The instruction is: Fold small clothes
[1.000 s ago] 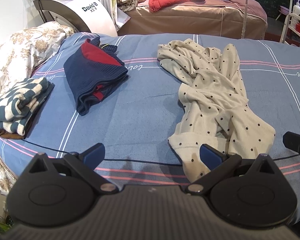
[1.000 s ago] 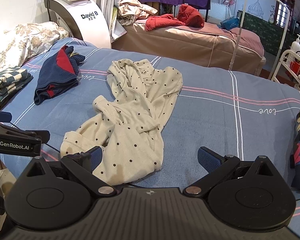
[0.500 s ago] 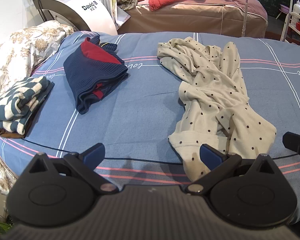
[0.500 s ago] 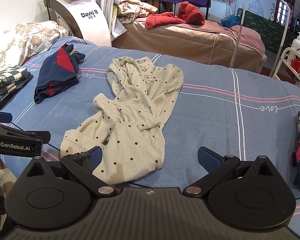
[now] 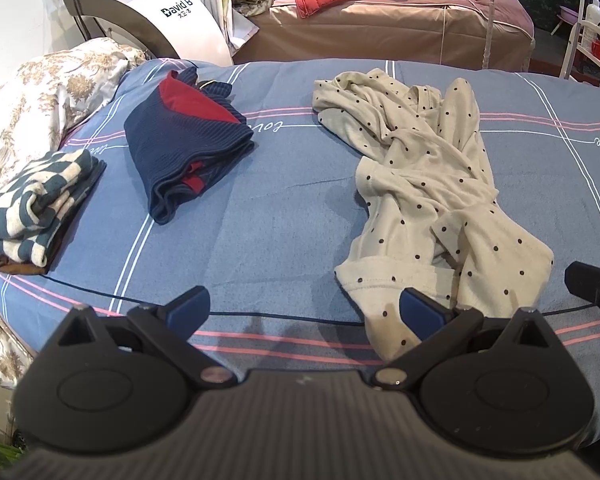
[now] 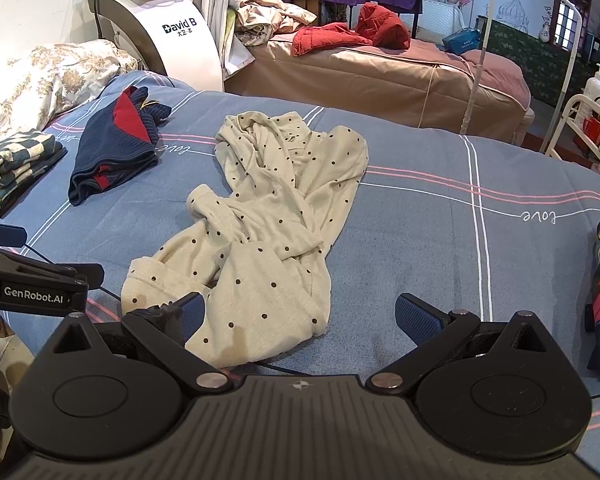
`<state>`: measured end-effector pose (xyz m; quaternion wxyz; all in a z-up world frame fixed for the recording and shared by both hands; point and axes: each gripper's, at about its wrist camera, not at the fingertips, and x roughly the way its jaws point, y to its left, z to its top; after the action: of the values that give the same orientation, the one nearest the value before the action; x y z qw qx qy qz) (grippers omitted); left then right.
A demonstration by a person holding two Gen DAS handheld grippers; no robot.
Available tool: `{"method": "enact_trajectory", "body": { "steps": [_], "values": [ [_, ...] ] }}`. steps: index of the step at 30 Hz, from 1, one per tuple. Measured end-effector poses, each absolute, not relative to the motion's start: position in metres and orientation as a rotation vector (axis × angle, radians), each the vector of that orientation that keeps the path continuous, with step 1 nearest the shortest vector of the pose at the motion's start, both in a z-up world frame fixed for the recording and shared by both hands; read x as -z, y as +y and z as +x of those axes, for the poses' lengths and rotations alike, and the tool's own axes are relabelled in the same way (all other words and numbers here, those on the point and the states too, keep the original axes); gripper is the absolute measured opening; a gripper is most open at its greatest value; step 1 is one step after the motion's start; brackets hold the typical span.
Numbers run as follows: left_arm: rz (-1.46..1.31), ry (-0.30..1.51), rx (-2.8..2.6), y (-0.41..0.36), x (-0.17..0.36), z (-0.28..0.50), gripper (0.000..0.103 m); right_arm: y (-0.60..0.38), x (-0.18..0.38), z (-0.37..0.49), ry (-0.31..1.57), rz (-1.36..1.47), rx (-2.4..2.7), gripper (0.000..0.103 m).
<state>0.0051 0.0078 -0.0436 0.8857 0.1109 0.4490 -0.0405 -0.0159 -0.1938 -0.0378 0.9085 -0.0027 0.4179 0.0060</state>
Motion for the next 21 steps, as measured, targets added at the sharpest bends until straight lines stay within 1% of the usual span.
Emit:
{"method": "enact_trajectory", "body": {
  "steps": [16,21],
  "values": [
    [0.220,0.954,0.081,0.010,0.049,0.012,0.103,-0.195,0.045,-0.012,0.883,0.002,-0.018,0.103],
    [0.209,0.912,0.124,0.013,0.056,0.013,0.103,-0.200,0.050,-0.012,0.862,0.044,-0.052,0.103]
  ]
}}
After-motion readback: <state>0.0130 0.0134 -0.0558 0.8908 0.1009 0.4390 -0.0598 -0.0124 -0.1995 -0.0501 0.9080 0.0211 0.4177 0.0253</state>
